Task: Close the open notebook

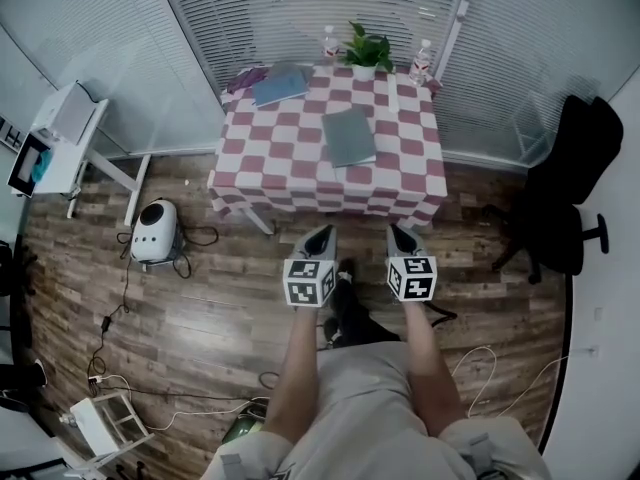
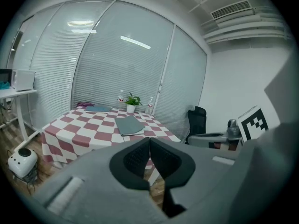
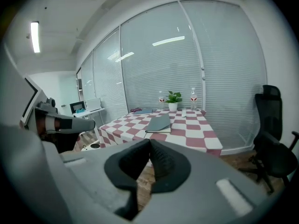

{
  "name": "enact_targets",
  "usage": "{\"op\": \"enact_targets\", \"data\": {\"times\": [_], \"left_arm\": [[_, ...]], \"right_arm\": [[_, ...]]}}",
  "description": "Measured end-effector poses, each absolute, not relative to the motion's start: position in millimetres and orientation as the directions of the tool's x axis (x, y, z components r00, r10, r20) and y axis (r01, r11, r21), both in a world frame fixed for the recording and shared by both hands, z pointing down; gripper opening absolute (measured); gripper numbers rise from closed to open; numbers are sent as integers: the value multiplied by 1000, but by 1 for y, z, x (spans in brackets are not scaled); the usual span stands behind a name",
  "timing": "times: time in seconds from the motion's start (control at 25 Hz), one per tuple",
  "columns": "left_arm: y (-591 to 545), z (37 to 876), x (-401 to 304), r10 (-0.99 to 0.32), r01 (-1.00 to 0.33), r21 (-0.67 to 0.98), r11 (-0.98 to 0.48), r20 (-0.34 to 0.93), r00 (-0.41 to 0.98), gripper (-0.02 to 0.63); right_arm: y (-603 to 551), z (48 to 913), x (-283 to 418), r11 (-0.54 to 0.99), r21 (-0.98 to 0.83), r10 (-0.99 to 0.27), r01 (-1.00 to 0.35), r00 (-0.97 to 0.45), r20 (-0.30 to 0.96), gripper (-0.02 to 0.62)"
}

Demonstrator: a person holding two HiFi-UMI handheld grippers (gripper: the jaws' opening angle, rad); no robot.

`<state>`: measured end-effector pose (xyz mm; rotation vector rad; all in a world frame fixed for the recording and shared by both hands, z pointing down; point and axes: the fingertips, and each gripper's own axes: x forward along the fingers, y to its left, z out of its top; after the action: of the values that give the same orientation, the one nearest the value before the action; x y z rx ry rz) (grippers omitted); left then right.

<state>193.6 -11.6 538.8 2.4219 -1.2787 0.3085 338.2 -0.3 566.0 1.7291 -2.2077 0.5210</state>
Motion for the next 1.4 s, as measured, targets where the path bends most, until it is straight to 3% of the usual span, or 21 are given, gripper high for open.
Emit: {"op": "enact_targets", "data": {"times": [1.4], "left_arm": [[2, 532, 192, -754, -841, 209, -499, 373, 540, 9]], "right_arm": [[14, 555, 348, 219, -122, -863, -968, -251, 438, 2]]}}
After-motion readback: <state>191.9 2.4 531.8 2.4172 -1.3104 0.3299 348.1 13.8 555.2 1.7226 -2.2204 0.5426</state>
